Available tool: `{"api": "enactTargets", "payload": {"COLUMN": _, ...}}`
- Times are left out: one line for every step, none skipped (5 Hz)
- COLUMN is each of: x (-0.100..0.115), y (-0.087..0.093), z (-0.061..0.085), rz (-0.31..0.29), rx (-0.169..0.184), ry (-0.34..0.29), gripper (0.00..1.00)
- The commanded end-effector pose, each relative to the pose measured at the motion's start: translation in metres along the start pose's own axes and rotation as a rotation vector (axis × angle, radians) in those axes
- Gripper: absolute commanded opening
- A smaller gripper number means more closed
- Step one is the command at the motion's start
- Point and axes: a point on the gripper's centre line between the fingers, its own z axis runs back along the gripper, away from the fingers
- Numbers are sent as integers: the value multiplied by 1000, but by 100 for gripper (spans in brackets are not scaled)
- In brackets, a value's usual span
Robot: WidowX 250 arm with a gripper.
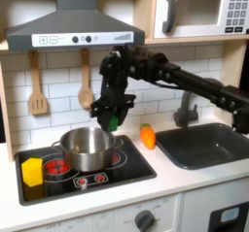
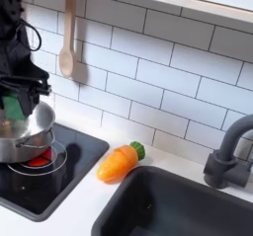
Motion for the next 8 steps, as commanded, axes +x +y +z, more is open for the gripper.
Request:
{"api": "enactTargets", "payload": {"x": 16, "y": 13, "z": -10, "rz": 28, "rx": 23, "ry": -7, "gripper": 0}}
{"api": "enactTargets", "payload": {"x": 18, "y": 17, "z": -14, "rz": 38, "rx": 37, "ry": 0, "gripper": 0}}
{"api": "enactTargets", "payload": {"x": 19, "y": 22, "z": -18, "rz": 46, "rx": 47, "ry": 11, "gripper": 0}}
{"api": "enactTargets", "payload": {"x": 18, "y": 22, "z": -22, "rz": 48, "rx": 45, "ry": 24, "gripper": 100}}
{"api": "enactTargets", "payload": {"x": 18, "y": 28, "z": -19, "rz": 55, "rx": 53, "ry": 18, "gripper": 100}}
{"api": "enactTargets", "payload": {"x": 17, "y": 28, "z": -22, "rz": 52, "rx": 54, "ry": 29, "gripper": 100}}
{"api": "enactTargets", "payload": {"x": 17, "y": 28, "z": -29, "rz": 47, "rx": 49, "ry": 49, "gripper": 100}}
{"api": "enactTargets", "payload": {"x": 17, "y": 29, "z": -39, "rz": 46, "rx": 46, "ry": 75, "gripper": 100}}
